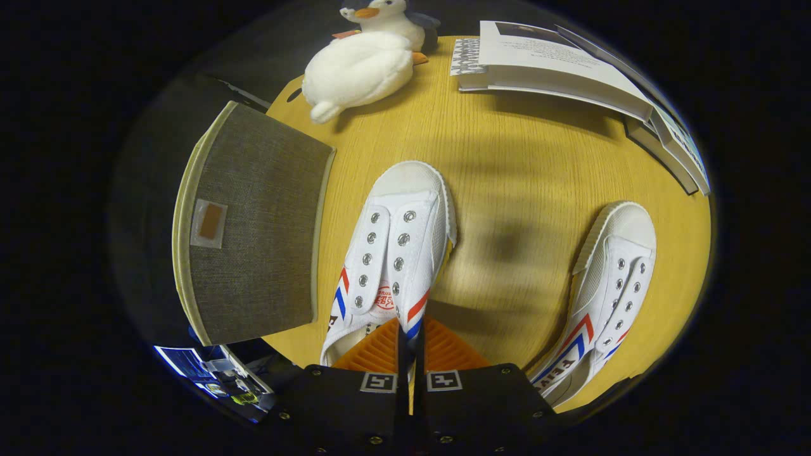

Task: Open the storage box then place both shoes into the box .Put the left shoe in first, then the right shoe, with the right side of both shoes facing outward in a uniform manner.

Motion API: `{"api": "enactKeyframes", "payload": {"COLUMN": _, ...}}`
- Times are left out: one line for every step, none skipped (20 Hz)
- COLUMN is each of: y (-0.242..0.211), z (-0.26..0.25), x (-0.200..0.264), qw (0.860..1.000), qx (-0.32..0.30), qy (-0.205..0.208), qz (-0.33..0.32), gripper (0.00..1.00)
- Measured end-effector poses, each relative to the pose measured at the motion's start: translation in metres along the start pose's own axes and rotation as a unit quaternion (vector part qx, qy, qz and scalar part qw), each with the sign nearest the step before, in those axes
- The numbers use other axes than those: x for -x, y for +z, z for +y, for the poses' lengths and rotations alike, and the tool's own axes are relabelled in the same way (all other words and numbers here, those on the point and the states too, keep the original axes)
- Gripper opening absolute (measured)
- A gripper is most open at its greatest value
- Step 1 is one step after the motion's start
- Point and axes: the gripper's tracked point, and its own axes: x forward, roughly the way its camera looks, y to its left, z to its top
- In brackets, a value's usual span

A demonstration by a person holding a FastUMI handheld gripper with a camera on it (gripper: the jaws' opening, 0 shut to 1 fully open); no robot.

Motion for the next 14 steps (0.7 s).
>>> {"api": "enactKeyframes", "payload": {"y": -0.001, "z": 0.003, "x": 0.006, "qw": 1.000, "qx": -0.004, "qy": 0.007, "qz": -0.001, "gripper": 0.03}}
{"api": "enactKeyframes", "payload": {"y": -0.001, "z": 0.006, "x": 0.013, "qw": 1.000, "qx": -0.005, "qy": 0.010, "qz": -0.003, "gripper": 0.03}}
{"api": "enactKeyframes", "payload": {"y": -0.001, "z": 0.008, "x": 0.021, "qw": 1.000, "qx": -0.002, "qy": 0.009, "qz": -0.008, "gripper": 0.03}}
{"api": "enactKeyframes", "payload": {"y": 0.000, "z": 0.009, "x": 0.030, "qw": 1.000, "qx": 0.002, "qy": 0.006, "qz": -0.014, "gripper": 0.03}}
{"api": "enactKeyframes", "payload": {"y": 0.002, "z": 0.011, "x": 0.040, "qw": 1.000, "qx": 0.007, "qy": 0.003, "qz": -0.020, "gripper": 0.03}}
{"api": "enactKeyframes", "payload": {"y": 0.003, "z": 0.014, "x": 0.050, "qw": 1.000, "qx": 0.013, "qy": 0.001, "qz": -0.026, "gripper": 0.03}}
{"api": "enactKeyframes", "payload": {"y": 0.005, "z": 0.019, "x": 0.061, "qw": 0.999, "qx": 0.018, "qy": 0.001, "qz": -0.034, "gripper": 0.03}}
{"api": "enactKeyframes", "payload": {"y": 0.008, "z": 0.024, "x": 0.072, "qw": 0.999, "qx": 0.022, "qy": 0.004, "qz": -0.042, "gripper": 0.03}}
{"api": "enactKeyframes", "payload": {"y": 0.011, "z": 0.031, "x": 0.083, "qw": 0.998, "qx": 0.024, "qy": 0.008, "qz": -0.050, "gripper": 0.03}}
{"api": "enactKeyframes", "payload": {"y": 0.014, "z": 0.038, "x": 0.092, "qw": 0.998, "qx": 0.026, "qy": 0.014, "qz": -0.058, "gripper": 0.03}}
{"api": "enactKeyframes", "payload": {"y": 0.017, "z": 0.046, "x": 0.102, "qw": 0.997, "qx": 0.028, "qy": 0.021, "qz": -0.066, "gripper": 0.03}}
{"api": "enactKeyframes", "payload": {"y": 0.020, "z": 0.054, "x": 0.110, "qw": 0.997, "qx": 0.030, "qy": 0.028, "qz": -0.072, "gripper": 0.03}}
{"api": "enactKeyframes", "payload": {"y": 0.025, "z": 0.063, "x": 0.119, "qw": 0.996, "qx": 0.031, "qy": 0.035, "qz": -0.079, "gripper": 0.03}}
{"api": "enactKeyframes", "payload": {"y": 0.029, "z": 0.073, "x": 0.126, "qw": 0.995, "qx": 0.035, "qy": 0.041, "qz": -0.084, "gripper": 0.03}}
